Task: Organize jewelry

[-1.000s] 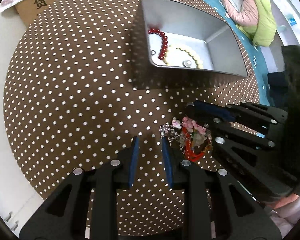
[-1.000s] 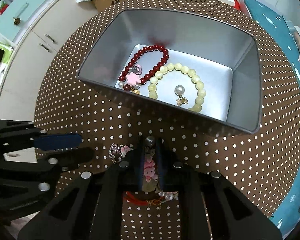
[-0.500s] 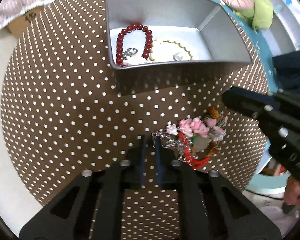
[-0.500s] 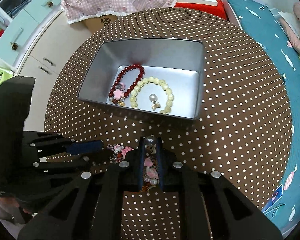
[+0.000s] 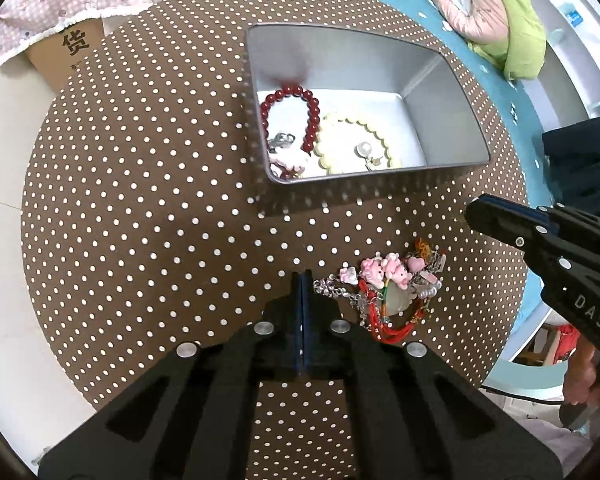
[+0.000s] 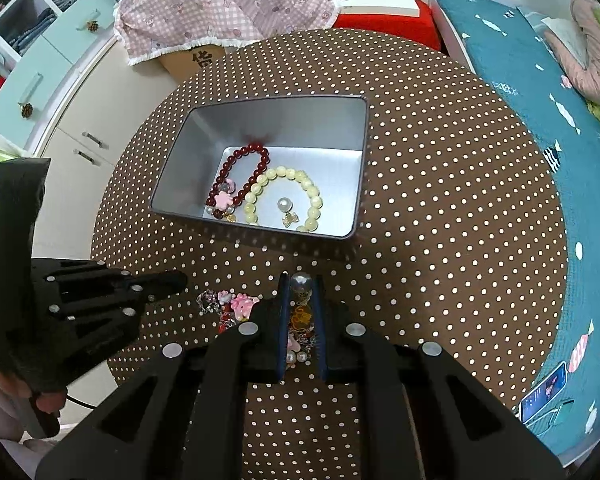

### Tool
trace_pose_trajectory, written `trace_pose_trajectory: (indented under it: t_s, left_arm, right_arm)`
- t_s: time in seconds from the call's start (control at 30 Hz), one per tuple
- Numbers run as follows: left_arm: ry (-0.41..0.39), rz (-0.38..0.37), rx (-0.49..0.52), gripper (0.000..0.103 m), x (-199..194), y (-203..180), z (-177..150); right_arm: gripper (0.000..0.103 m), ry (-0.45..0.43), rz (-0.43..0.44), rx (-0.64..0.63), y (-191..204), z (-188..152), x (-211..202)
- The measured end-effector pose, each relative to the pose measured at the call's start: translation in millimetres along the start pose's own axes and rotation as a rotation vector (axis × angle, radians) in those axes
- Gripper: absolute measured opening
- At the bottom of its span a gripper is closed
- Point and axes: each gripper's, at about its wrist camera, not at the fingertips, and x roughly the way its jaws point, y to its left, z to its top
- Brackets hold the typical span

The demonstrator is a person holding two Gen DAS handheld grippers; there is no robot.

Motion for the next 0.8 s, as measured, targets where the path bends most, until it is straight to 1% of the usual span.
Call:
trace_pose_trajectory:
  t_s: [0.07, 0.13, 0.2, 0.23, 0.3, 0.37, 0.43, 0.47, 0.5, 0.53, 0.6, 0.63, 0.67, 0.7, 0.8]
  left_arm:
    - [0.031, -0.024, -0.002, 0.001, 3.5, 1.6, -0.9]
    - [0.041, -0.046, 0.011, 0.007, 5.2, 4.8, -4.3]
    - [0.051, -0.050, 0.040, 0.041, 10.4, -1.7, -3.5]
    - [0.045, -0.042, 0.050, 0.042, 15.7, -10.4, -7.8]
    - [0.052, -0.036, 0.070, 0.042, 25.5, -21.5, -10.6]
    - [0.057, 0.015, 0.103, 0.041, 38.4, -34.6, -10.9]
    - [0.039, 0.048, 0.149, 0.026, 42.5, -42.2, -11.2]
    - [0.031, 0.103, 0.183, 0.015, 46.0, -49.4, -12.1]
    - [0.031, 0.142, 0.209, 0.008, 49.6, -54.7, -13.1]
    - [0.030, 0.154, 0.215, 0.006, 51.1, -56.1, -13.7]
    - [0.026, 0.125, 0.179, 0.005, 54.4, -55.4, -13.2]
    - [0.026, 0.125, 0.168, 0.005, 55.5, -55.1, -13.2]
    - [0.025, 0.131, 0.160, 0.005, 55.8, -42.7, -17.3]
    - [0.023, 0.128, 0.156, 0.005, 54.3, -39.4, -17.9]
    - [0.009, 0.090, 0.122, 0.005, 47.5, -27.3, -22.8]
  right_arm:
    - [0.010, 0.000, -0.003, 0.004, 0.0, -0.3, 0.0]
    - [0.010, 0.001, -0.002, 0.006, 0.5, -1.2, -0.4]
    - [0.010, 0.004, -0.003, 0.007, 1.3, -2.0, -0.3]
    - [0.010, 0.007, -0.002, 0.009, 1.8, -2.6, 0.1]
    - [0.010, 0.013, -0.003, 0.011, 1.7, -3.6, 0.6]
    - [0.010, 0.016, -0.002, 0.013, 1.1, -4.6, 1.0]
    - [0.010, 0.019, -0.004, 0.015, 1.3, -4.8, 1.4]
    - [0.010, 0.021, -0.005, 0.014, 0.7, -5.0, 1.5]
    - [0.010, 0.020, -0.007, 0.015, 0.2, -5.6, 1.5]
    - [0.010, 0.020, -0.006, 0.018, -0.3, -6.1, 1.8]
    - [0.010, 0.021, -0.006, 0.025, -1.7, -6.0, 2.2]
    - [0.010, 0.020, -0.006, 0.026, -2.0, -5.3, 2.2]
    - [0.010, 0.018, -0.006, 0.028, -2.3, -5.0, 1.4]
    - [0.010, 0.016, -0.005, 0.028, -2.3, -4.6, 0.6]
    - [0.010, 0.005, -0.003, 0.027, -2.3, -3.0, -2.8]
